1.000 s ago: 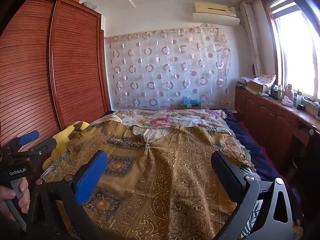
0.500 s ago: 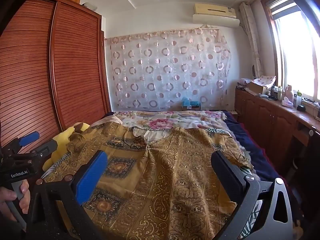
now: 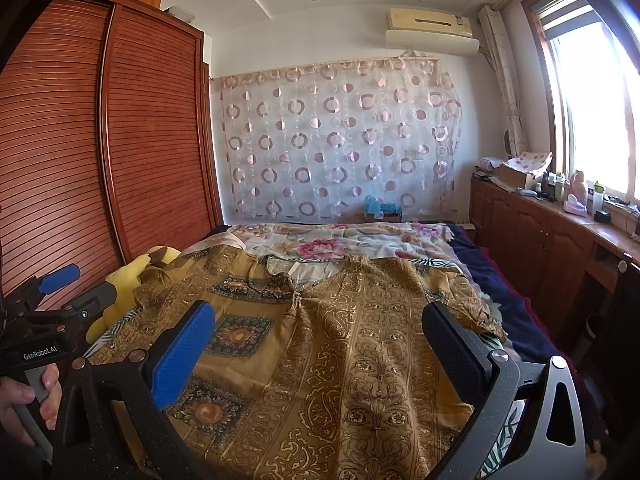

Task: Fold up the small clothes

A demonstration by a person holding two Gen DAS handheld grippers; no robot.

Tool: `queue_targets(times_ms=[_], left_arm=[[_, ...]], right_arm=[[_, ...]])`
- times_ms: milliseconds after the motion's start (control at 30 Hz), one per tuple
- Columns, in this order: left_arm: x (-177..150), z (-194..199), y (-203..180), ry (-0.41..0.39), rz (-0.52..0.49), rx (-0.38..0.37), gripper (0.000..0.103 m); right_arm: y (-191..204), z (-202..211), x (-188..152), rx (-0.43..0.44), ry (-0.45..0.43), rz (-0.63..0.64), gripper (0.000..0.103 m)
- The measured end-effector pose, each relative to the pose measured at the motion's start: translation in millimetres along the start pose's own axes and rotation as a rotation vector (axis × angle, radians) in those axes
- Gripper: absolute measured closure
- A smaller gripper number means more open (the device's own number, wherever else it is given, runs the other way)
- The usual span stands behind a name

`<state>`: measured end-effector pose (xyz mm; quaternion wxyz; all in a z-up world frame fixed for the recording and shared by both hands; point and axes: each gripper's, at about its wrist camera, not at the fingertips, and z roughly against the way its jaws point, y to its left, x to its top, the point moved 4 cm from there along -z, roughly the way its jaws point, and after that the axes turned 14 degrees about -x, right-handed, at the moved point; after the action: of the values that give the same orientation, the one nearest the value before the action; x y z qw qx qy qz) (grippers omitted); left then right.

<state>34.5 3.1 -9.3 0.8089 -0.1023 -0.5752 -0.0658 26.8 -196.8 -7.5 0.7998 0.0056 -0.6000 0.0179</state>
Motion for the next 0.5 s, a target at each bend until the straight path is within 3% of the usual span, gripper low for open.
queue_targets(times_ms=[500], left_arm=[[0.2, -0.1, -1.6, -0.003, -0.005, 0.002, 0.000]], right_arm=[[0.5, -1.0, -0.1, 0.002, -0.005, 0.002, 0.000]])
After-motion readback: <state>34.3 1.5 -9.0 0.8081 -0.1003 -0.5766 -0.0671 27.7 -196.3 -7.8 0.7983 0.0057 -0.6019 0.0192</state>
